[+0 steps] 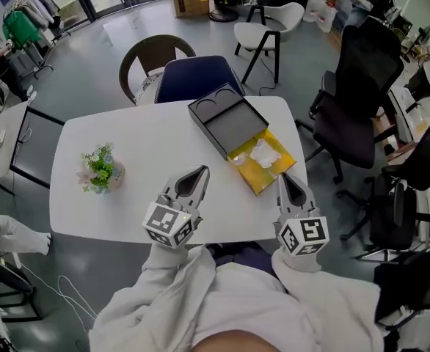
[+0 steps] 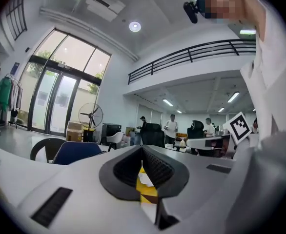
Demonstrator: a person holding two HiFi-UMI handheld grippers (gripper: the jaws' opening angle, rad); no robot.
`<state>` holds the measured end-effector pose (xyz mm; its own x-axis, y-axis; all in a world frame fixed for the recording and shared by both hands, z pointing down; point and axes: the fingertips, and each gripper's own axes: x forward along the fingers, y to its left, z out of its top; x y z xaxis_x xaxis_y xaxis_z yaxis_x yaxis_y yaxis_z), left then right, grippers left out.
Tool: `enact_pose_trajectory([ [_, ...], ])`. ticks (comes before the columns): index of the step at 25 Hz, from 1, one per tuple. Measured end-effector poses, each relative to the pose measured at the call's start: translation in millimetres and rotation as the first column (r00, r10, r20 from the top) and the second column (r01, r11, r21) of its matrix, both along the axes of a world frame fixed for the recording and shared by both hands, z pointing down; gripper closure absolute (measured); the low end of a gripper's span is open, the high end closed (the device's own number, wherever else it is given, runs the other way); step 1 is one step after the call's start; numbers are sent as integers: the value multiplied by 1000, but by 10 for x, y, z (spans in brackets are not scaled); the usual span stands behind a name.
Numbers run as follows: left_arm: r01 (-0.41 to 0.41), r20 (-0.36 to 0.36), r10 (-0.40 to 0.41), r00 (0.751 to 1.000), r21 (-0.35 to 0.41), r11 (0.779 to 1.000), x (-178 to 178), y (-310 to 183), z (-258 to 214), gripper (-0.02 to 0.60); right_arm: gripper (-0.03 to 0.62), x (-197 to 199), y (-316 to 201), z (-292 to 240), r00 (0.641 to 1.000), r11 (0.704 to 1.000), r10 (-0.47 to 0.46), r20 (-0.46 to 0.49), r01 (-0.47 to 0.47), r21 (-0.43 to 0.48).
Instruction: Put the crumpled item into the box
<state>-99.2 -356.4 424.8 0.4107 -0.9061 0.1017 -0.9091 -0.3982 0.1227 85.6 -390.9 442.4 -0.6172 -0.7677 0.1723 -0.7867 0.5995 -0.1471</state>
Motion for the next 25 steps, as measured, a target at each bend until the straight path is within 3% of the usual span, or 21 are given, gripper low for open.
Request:
enact_pose_trajectory([
  [3,14,21,-14,1000,-20,1000,3,27,69,566,557,-24,27,-16,1000,1000,-8,-22,8,11],
  [11,13,-14,-13,1000,-60,998,72,28,176,566,559,62,57,-3,999,1000,8,-38,-8,-5],
  [25,-7,-30,5,1000,-68,998,159,64,249,566,560,18,137,81,999,1000,-1,-50,-1,-29],
])
